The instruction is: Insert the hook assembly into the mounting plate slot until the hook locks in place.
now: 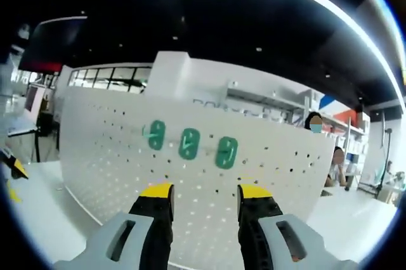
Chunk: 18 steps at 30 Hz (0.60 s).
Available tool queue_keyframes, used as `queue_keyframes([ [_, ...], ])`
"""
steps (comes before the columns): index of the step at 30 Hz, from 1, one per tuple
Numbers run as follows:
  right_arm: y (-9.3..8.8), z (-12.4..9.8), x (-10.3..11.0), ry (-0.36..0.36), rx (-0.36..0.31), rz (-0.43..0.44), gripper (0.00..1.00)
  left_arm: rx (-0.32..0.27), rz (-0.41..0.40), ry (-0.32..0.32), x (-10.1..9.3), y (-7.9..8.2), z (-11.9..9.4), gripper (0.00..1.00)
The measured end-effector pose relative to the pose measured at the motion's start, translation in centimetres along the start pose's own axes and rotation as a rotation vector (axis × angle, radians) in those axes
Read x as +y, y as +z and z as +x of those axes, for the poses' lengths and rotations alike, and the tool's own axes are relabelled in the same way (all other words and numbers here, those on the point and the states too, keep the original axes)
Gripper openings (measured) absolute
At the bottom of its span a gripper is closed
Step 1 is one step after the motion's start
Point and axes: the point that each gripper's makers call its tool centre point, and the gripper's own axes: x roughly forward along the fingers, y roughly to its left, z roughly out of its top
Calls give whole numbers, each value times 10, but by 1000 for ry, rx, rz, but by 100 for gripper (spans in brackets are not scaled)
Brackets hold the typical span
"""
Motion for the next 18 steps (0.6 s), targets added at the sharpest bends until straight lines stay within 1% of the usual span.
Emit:
queue_keyframes([
  [1, -1, 0, 1, 4, 3, 2, 39, 1, -1, -1, 0, 0, 0, 41],
  [6, -20, -6, 20, 55, 42, 2, 40, 0, -1, -3, 0, 0, 0, 40],
  [10, -34, -13, 40, 101, 75, 7, 40, 1, 0, -8, -1, 0, 1, 40],
  [13, -48, -17, 58, 145, 109, -8, 39, 0, 0, -11, -2, 0, 1, 40],
  [18, -64, -24, 77, 197, 145, -6, 40, -3, -1, -12, -2, 1, 1, 40],
])
